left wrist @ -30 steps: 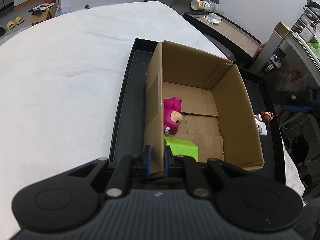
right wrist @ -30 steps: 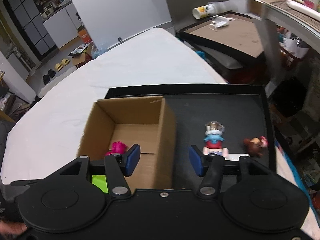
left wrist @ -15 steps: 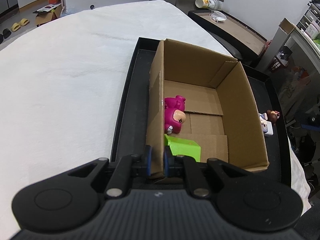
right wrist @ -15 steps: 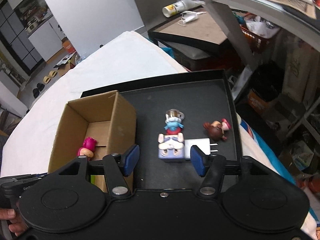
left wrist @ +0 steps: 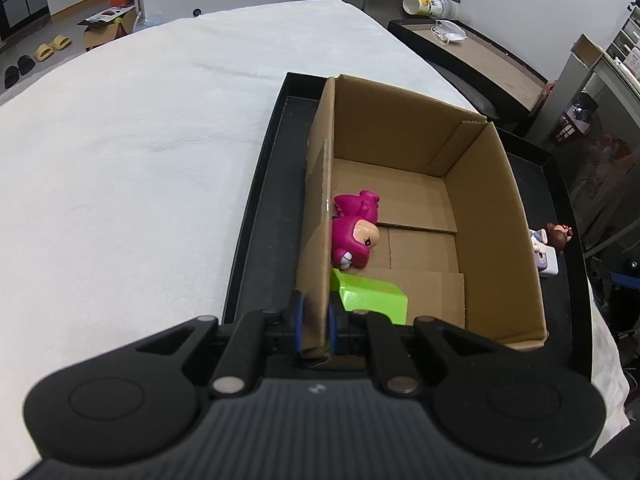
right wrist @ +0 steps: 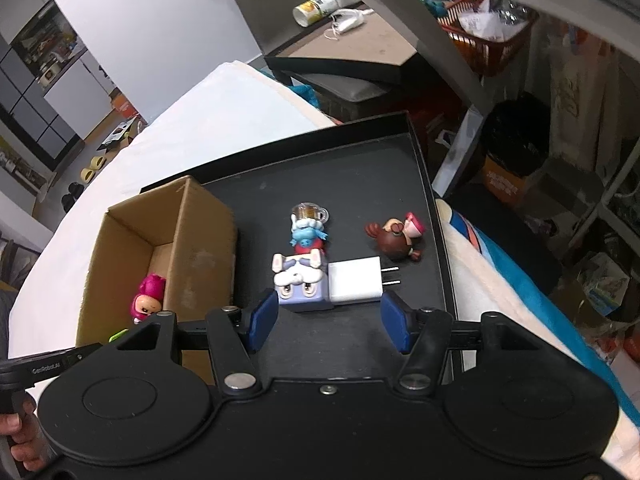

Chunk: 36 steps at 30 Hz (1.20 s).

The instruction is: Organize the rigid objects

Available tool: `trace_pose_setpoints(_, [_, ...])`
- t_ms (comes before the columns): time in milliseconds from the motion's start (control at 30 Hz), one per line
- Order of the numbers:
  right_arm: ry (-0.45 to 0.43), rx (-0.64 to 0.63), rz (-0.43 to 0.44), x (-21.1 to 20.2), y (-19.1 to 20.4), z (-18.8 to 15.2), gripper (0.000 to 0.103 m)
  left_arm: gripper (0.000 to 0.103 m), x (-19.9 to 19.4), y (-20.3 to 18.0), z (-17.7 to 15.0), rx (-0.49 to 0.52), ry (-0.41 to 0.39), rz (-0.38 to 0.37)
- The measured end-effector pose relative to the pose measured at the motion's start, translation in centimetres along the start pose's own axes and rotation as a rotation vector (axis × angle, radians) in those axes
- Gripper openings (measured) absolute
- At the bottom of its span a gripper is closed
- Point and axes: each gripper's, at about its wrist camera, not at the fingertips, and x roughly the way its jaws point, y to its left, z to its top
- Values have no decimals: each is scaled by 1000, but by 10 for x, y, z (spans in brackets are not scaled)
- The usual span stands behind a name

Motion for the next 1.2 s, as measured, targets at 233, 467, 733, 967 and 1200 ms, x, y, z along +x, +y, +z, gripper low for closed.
trace_pose_setpoints(233, [24, 41, -29, 29, -14, -2, 61, 11, 2, -1, 2, 14, 6, 4])
trace_pose_setpoints(467, [46, 29, -48, 52, -20, 0, 60, 11, 5, -3, 2, 31, 10, 9])
trace_pose_setpoints(733, [73, -16, -85, 75, -18, 2, 60, 11, 6, -2, 1, 24, 9, 10])
trace_pose_setpoints(967, [95, -51, -94, 89, -10, 3, 61, 11, 6, -4, 2, 23, 14, 17])
trace_pose_setpoints(1200, [88, -110, -138, 99, 0, 2, 68, 11, 7, -5, 2, 28, 16, 20])
